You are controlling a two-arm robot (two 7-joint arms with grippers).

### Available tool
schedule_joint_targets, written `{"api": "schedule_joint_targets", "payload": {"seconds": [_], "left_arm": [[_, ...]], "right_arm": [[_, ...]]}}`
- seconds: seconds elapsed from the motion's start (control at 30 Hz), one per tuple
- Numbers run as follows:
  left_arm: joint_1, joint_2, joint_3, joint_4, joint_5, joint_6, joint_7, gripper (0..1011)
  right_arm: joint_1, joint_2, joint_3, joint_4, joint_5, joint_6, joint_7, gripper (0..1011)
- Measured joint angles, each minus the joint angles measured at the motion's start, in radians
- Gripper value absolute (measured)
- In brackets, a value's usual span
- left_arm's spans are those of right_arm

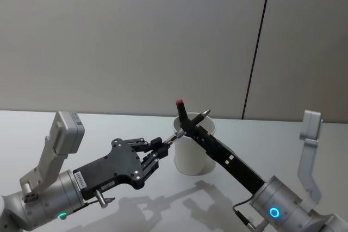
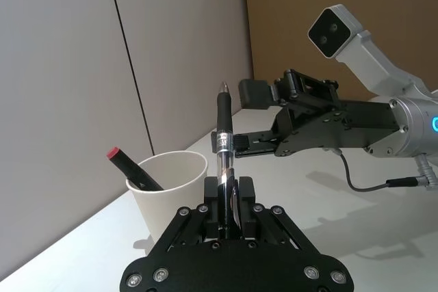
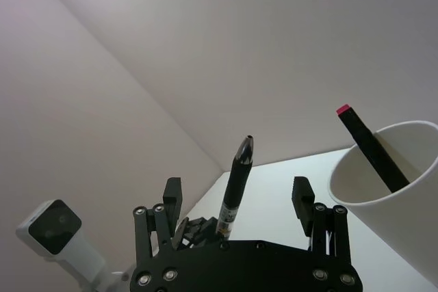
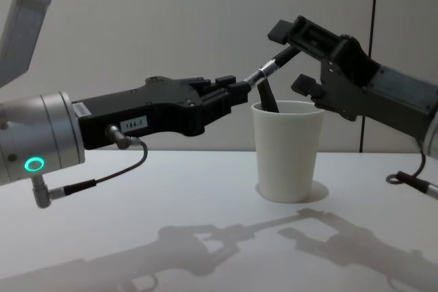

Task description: Place the pen into the pen holder.

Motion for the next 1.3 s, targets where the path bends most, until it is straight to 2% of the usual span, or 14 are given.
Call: {"api": "schedule_joint_targets", "payload": {"seconds": [0.5,0.63,0.83,0.97,1.13,1.3], "left_arm": [[0.000,0.000,0.000,0.000,0.000,0.000,0.000,180],[0.000,0.000,0.000,0.000,0.000,0.000,0.000,180],[0.000,0.000,0.000,0.000,0.000,0.000,0.000,180],[0.000,0.000,0.000,0.000,0.000,0.000,0.000,180],[0.000,0.000,0.000,0.000,0.000,0.000,0.000,180],[0.000,0.000,0.000,0.000,0.000,0.000,0.000,180]], "right_arm": [[0.019,-0.023,-0.014,0.020,0.016,-0.009,-0.021,1001],[0.023,-0.027,-0.017,0.023,0.018,-0.011,-0.024,944],[0.025,-0.029,-0.019,0.026,0.020,-0.013,-0.026,759],[0.026,-0.031,-0.020,0.027,0.021,-0.014,-0.028,673],[0.027,-0.032,-0.020,0.028,0.022,-0.014,-0.029,471],[0.028,-0.032,-0.021,0.029,0.022,-0.015,-0.029,325]]}}
